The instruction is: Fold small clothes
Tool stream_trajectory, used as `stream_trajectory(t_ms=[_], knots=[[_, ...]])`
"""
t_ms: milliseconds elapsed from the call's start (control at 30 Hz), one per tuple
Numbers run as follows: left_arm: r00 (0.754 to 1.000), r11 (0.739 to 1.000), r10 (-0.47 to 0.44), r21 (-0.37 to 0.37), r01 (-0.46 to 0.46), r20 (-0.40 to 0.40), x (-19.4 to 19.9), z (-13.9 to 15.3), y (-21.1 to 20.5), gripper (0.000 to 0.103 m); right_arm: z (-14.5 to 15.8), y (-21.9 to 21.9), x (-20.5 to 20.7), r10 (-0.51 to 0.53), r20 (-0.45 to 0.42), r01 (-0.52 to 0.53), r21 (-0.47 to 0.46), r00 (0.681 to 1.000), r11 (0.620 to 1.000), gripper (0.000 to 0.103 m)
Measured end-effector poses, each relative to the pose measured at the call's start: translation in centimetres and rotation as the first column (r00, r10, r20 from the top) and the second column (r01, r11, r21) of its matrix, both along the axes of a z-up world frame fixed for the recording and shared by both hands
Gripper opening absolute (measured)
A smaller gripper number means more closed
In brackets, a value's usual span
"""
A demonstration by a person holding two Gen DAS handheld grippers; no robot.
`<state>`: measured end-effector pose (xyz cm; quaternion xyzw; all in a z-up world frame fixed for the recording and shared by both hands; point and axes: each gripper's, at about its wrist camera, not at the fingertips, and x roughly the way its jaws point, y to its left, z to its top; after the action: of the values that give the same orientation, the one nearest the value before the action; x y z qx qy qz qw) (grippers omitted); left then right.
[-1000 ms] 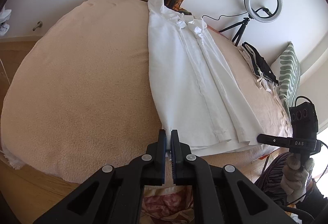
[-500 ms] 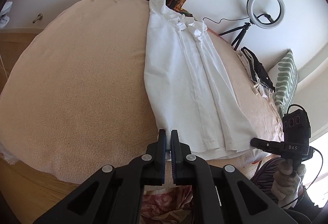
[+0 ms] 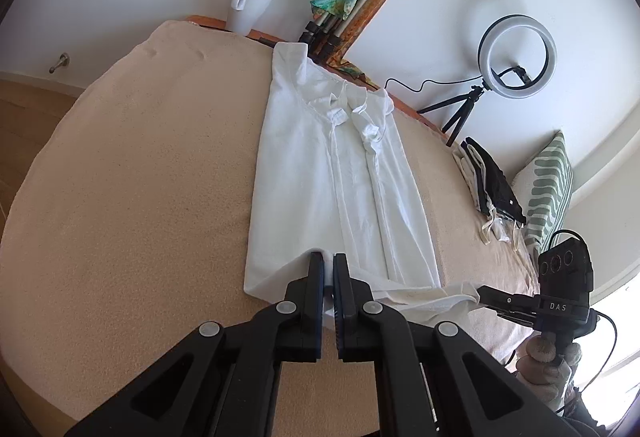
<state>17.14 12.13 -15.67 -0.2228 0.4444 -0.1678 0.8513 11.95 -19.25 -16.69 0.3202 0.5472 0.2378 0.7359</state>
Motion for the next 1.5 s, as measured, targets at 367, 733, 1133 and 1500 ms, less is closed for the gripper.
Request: stream_trajectory(t_ms=[367,733,1133,1500], knots=[[0.998,0.999,0.048,0.004,-0.048,-0.045,5.7,-3.1,0.5,0.001,-2.4,-0.4,7.1,-0.041,-0.027,0.04,-0.031,0.999,0.999,0.006],[0.994,0.993,0.105,0.058,-0.106,0.015,7.2,-2.5,1.6,0.017,-3.4,0.3,9.6,-0.023,-0.014,0.021,-0.114,1.0,0.993,0.013],[0.999,0.99,-0.031,0.14,0.025,0.04,6.2,-2.5,0.1,0.024,0.2,2.5,6.8,0.145,0.159,-0.096,-0.283,0.976,0.954,0.021],[0.998,0.978,-0.049,0.206,0.042,0.032,8.3,-4.4,-0.7,0.024,-1.7,3.5,8.1,0.153,0.144,-0.091,-0.366,0.978,0.926,0.03]])
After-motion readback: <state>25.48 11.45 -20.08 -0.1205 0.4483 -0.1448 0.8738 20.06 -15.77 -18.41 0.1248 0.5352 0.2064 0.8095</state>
